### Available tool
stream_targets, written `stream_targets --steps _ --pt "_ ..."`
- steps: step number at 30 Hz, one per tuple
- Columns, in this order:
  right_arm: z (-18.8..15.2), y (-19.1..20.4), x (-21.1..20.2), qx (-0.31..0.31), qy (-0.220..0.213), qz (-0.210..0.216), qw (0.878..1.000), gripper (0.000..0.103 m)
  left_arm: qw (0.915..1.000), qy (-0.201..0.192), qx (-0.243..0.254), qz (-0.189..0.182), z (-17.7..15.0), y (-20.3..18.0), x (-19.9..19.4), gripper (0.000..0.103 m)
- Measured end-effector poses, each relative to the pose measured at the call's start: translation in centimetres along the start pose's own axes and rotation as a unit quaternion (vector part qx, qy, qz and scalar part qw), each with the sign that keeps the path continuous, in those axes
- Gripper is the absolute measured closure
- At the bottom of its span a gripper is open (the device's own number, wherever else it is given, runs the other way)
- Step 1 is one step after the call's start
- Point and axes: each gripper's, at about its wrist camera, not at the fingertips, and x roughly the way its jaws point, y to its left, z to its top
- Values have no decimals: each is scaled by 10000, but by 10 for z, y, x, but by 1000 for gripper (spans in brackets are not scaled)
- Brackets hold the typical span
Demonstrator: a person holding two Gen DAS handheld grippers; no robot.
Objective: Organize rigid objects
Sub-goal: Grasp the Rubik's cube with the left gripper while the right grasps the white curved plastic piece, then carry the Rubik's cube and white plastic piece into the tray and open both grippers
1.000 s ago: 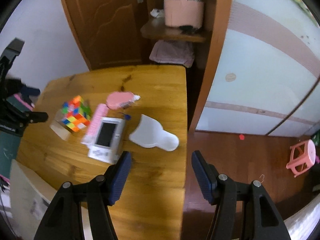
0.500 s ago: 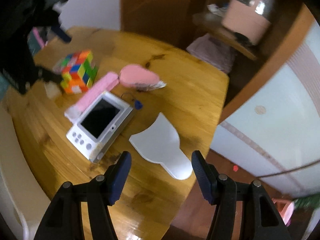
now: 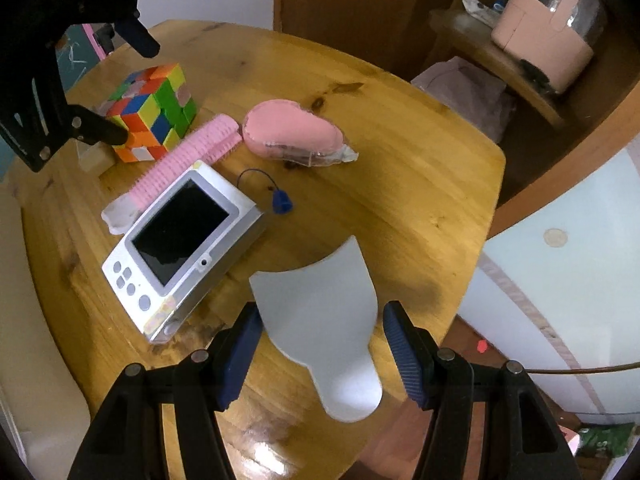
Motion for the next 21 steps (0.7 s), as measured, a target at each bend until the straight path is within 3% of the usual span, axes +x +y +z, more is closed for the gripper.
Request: stream_targets --steps 9,11,13,21 --pt "-2 3 1 243 -188 163 9994 43 9999 36 91 -54 5 -1 8 16" --pt "-3 5 0 295 -202 146 9993 43 9999 29 98 -96 7 -2 10 20" --pt "-4 7 -1 339 -221 126 9991 44 9996 7 125 -240 9 -4 11 37" --pt "-10 13 -4 631 -291 -21 9976 44 9992 -309 81 247 6 -16 2 38"
